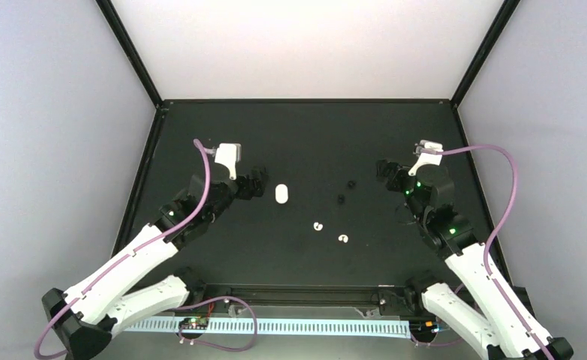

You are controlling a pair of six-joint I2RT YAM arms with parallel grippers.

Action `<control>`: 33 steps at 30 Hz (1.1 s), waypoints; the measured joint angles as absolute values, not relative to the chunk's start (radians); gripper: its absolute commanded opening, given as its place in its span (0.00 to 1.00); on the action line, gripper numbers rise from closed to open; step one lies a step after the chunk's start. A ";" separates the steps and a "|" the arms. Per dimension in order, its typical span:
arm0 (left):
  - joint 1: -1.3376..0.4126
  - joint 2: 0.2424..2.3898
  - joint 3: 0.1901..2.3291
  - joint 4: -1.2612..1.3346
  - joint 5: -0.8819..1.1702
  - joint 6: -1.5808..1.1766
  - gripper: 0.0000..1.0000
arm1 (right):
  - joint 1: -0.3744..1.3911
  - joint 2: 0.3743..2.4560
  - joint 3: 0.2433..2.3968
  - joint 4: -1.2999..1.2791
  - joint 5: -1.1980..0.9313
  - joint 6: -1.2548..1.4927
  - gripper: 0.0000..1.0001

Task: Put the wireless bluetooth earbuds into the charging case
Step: Move the charging case to the center of the board.

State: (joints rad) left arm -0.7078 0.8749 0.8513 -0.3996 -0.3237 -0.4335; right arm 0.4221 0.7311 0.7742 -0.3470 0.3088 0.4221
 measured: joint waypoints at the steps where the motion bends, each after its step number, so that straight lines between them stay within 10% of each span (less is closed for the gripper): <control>1: -0.694 0.875 0.852 -0.403 -0.316 -0.434 0.99 | 0.427 0.730 0.774 -0.357 0.318 0.426 1.00; 18: -0.405 0.899 0.860 -0.434 -0.066 -0.395 0.99 | 0.451 0.613 0.783 -0.434 0.299 0.393 1.00; 33: -0.414 0.894 0.801 -0.415 0.007 -0.337 0.99 | 0.720 1.068 0.829 -0.470 0.172 0.444 0.85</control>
